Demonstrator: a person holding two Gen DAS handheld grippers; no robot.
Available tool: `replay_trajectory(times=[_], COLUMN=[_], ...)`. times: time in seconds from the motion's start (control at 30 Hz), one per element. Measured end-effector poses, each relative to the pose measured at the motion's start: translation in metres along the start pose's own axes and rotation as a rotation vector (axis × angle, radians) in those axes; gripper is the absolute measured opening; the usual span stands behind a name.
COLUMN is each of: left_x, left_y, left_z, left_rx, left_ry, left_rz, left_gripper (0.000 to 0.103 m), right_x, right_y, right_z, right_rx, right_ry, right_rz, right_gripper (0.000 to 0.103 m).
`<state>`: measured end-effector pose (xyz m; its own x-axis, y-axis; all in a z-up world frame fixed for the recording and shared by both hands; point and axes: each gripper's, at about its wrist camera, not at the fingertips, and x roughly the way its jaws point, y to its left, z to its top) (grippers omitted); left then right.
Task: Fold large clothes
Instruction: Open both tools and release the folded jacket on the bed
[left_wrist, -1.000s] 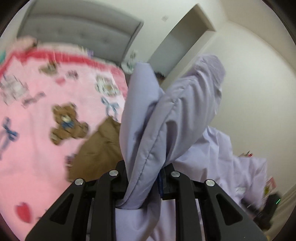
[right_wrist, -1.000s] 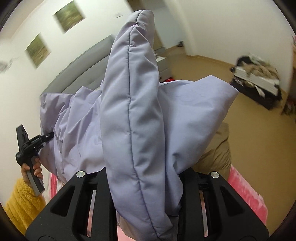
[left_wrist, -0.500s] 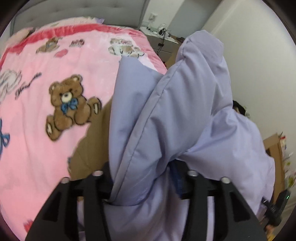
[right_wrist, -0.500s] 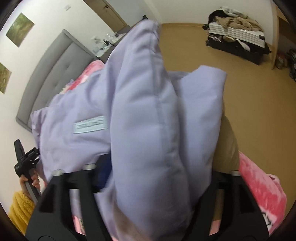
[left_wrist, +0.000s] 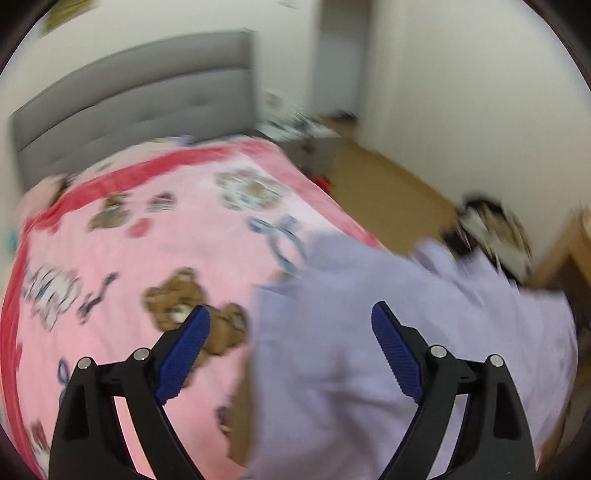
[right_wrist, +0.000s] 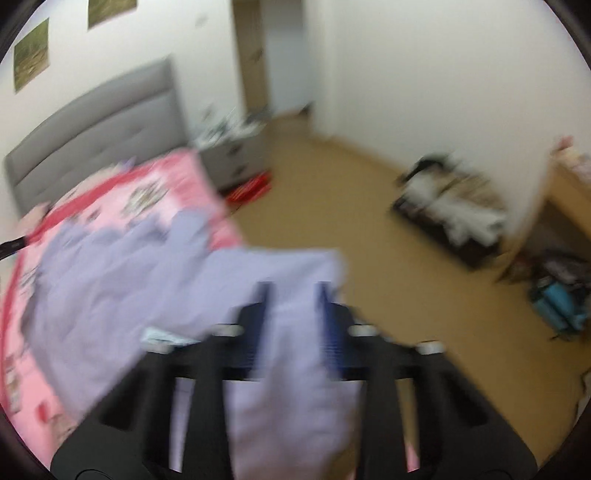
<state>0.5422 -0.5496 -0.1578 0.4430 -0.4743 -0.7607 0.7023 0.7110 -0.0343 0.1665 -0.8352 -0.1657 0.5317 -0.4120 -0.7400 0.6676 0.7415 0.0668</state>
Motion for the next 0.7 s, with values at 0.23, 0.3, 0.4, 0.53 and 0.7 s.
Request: replay_trajectory(times=[0.23,0.3,0.4,0.53,0.7], left_x=[0.058,0.064,0.069,0.068,0.034], left_y=[-0.036,-0.027,-0.019,-0.02,-0.028], left_z=[-0.032,-0.037,-0.043,-0.044,-0.043], left_rx=[0.084,0.044,0.001,-0.026,-0.033], left_ry=[0.159,0.173,0.196,0.211,0.16], left_rz=[0.053,0.031,0.01,0.029,0.034], left_gripper=[0.079,0.079,0.079,0.08,0.084], right_x=[0.068,0.077,0.083,0.081,0.022], right_y=[0.006,0.005,0.006,0.017,0.041], right_z=[-0.023,-0.025,-0.038,-0.041,-0.031], right_rx=[0.005,0.061,0.118,0.115,0.073], right_ry=[0.143,0.164,0.191,0.213,0.065], right_rz=[-0.066,-0.049,-0.039,-0.09,-0.108], right_gripper=[0.011,0.011,0.011,0.012,0.062])
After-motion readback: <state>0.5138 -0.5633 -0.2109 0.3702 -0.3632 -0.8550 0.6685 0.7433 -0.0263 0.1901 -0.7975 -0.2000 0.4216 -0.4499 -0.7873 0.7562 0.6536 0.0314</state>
